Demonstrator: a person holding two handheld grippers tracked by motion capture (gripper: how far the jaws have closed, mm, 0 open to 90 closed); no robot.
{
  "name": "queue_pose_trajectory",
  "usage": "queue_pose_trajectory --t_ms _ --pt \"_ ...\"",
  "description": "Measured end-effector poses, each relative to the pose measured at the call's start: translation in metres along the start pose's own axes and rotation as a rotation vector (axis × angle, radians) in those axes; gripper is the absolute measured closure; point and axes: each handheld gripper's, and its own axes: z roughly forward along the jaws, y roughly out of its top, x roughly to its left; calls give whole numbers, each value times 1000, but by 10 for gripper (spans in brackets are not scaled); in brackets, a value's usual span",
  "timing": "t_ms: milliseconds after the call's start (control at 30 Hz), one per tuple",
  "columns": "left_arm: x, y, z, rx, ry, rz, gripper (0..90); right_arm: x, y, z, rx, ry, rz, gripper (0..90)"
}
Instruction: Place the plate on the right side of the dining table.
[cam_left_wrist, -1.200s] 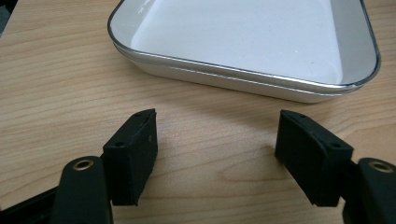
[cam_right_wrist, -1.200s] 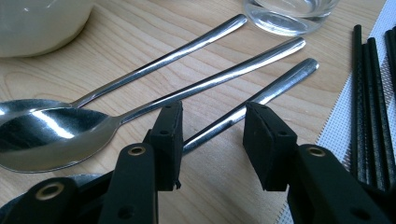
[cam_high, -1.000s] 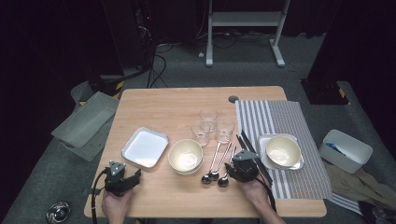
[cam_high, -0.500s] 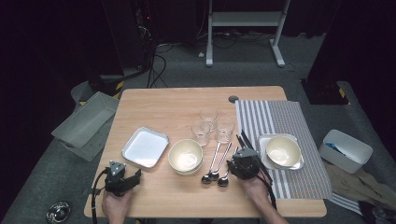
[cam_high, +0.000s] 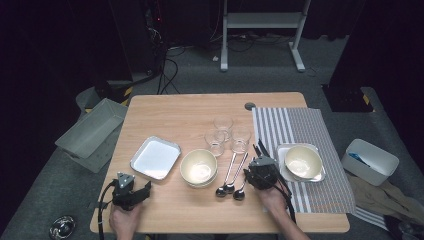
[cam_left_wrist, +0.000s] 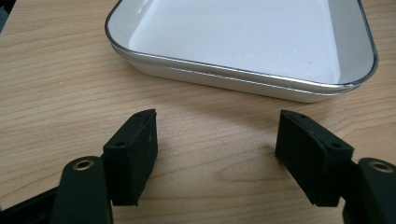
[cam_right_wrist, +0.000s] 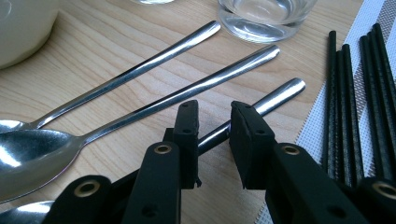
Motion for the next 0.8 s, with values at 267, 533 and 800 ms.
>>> queue_pose_trajectory --t_ms 267,533,800 --pt "0 0 0 0 0 0 299 -1 0 1 -5 -4 -3 747" --pt "0 0 0 1 0 1 298 -4 2 3 -10 -18 12 761" --pt "0 0 0 1 -1 3 297 -7 7 7 2 -34 30 787"
